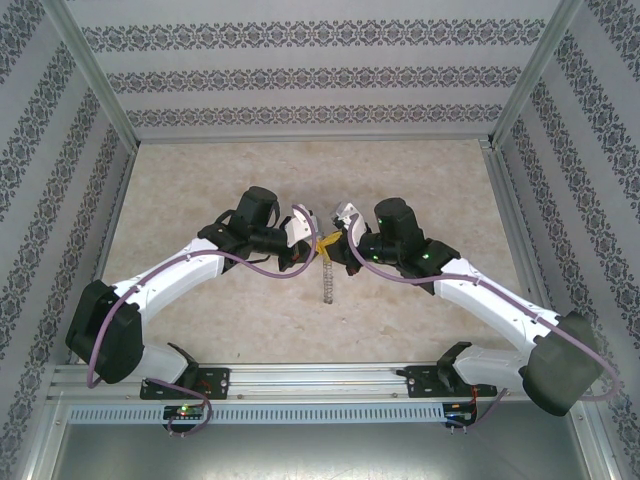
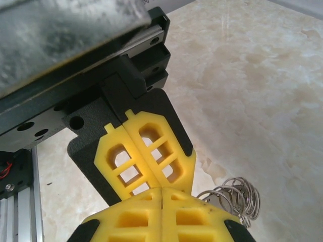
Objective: Put the keys on the keyring
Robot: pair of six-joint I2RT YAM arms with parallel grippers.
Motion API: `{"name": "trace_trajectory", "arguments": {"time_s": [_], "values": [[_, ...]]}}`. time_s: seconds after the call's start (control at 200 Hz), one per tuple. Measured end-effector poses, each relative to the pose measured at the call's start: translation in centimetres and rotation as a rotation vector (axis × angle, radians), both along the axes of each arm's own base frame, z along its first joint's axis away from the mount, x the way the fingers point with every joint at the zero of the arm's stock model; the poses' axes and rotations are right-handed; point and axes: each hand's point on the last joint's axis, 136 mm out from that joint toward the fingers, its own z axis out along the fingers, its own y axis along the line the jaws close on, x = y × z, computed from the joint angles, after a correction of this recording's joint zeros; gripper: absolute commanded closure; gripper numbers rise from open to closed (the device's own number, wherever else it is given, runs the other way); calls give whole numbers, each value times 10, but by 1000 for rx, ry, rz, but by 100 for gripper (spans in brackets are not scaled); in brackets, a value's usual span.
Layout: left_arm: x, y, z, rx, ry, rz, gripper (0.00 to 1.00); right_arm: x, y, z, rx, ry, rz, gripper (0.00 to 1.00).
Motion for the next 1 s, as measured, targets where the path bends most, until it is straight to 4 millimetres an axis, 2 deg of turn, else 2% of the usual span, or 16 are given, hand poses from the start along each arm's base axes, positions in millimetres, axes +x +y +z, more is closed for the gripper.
{"name": "trace_trajectory", "arguments": {"time_s": [0.35,0.595,0.709,0.899,0.999], "values": [[3,1,0,8,-12,16,100,7,-12,-10,-6,19,-79,100],[5,-1,24,-44,-88,15,100,18,-36,-35,-45,100,-180,100],[6,-1,27,-55,-96,17,100,20,-42,-42,-52,119,-206,100],[6,-2,28,-61,-97,16,100,17,-46,-46,-37,147,-217,100],[6,-2,29,-63,-100,15,100,12,-48,-36,4,137,-209,100]]}}
